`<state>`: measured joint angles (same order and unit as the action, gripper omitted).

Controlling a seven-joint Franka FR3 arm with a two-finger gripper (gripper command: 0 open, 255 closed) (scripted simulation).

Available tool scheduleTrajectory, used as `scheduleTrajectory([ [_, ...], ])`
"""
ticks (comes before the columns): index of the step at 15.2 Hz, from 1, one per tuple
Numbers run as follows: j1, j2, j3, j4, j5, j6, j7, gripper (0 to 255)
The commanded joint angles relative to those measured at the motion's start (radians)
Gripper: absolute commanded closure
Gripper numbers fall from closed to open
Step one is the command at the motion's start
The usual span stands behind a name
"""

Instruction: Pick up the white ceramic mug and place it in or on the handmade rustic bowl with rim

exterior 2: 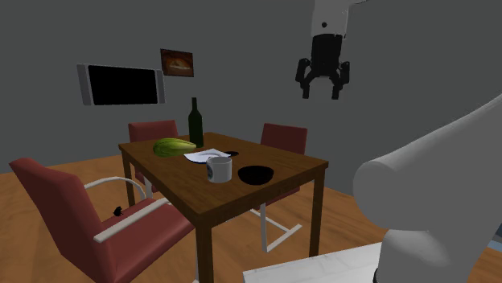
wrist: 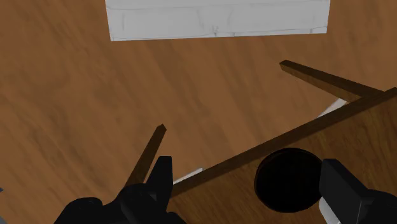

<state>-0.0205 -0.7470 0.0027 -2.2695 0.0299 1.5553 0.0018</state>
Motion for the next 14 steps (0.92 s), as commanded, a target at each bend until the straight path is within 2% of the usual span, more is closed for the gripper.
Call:
scheduleTrajectory([
  [1, 0.0, 0.0, 0.0, 0.0, 0.0, 0.0, 0.0, 0],
  [7, 0.018, 0.15, 0.072, -0.009, 0.044, 0.149, 0.089, 0],
  [14, 0.034, 0.366, 0.149, 0.04, 0.067, 0.304, 0.19, 0],
])
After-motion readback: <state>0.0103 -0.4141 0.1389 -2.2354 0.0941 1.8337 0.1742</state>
